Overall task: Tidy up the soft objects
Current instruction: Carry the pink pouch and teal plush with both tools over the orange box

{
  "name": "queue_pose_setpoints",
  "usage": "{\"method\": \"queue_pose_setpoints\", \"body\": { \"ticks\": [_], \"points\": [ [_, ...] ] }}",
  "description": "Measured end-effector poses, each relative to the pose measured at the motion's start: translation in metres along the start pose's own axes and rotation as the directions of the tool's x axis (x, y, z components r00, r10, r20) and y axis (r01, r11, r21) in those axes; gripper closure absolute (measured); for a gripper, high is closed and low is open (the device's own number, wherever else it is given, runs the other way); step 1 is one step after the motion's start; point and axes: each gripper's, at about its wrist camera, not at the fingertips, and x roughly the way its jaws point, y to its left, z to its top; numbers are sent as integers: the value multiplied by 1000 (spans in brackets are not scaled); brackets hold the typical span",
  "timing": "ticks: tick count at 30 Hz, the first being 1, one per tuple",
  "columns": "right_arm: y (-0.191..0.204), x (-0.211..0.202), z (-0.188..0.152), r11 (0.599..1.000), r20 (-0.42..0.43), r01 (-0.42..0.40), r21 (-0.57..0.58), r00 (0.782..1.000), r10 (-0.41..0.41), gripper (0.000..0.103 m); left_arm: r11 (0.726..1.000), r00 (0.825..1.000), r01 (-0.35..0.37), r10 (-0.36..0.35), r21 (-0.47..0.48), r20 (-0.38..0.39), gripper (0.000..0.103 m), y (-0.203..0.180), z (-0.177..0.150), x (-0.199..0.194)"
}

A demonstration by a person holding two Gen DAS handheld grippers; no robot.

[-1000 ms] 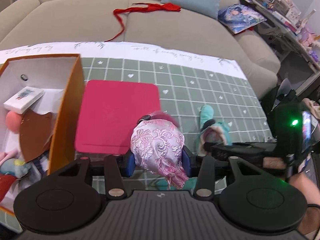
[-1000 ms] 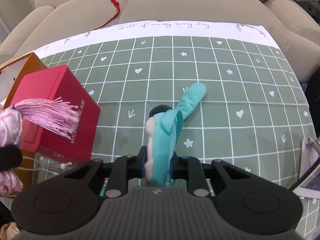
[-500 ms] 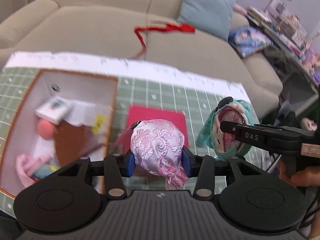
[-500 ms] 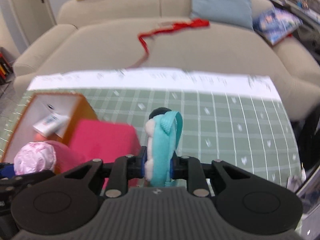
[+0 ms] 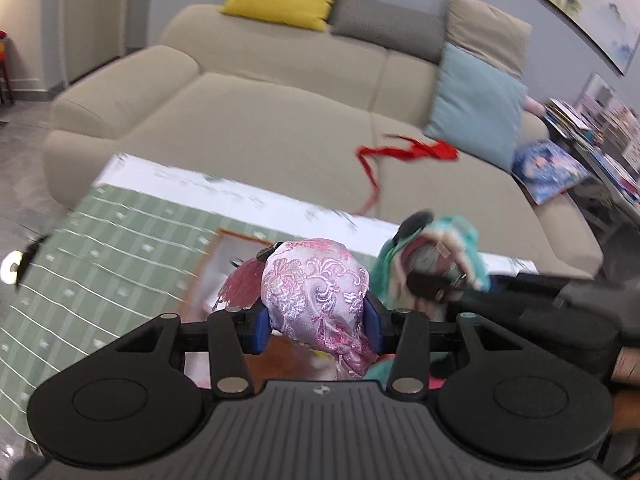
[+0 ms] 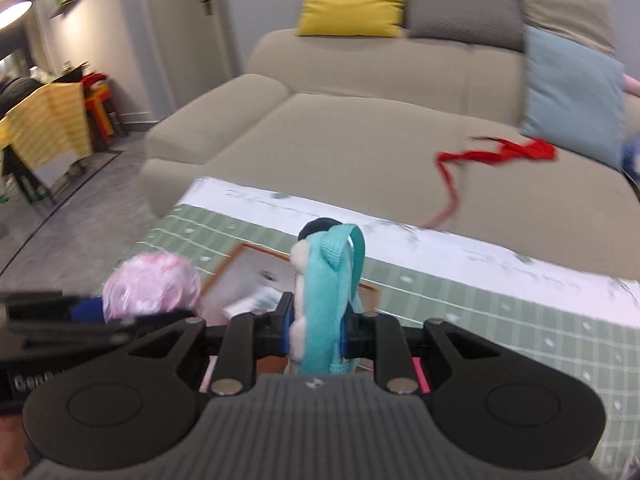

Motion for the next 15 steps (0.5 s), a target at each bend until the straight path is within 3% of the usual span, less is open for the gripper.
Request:
{"method": "queue_pose_setpoints", "body": {
  "ticks": [3,7,9,11,15],
  "points": [
    [23,15,4,999,-10,-30,-18,1000,30,84,999,999,-33,33,2,40,52,15,17,-4],
    [35,41,4,999,-33,-35,-7,999,35,84,999,999,-12,10,52,44,52,27,30,12],
    [35,57,0,999,-46,-36,9,998,36,83,992,1000,-4,3,129,12,52,26,26,30],
    [32,76,-6,998,-45,-52,29,998,53,83,989,1000,-3,7,147,-25,52,28,17,48],
    [34,119,-19,999,-132,-24,-25,991,20,83,995,996,-21,29,99,-80,52,44,-2,82]
  ]
}}
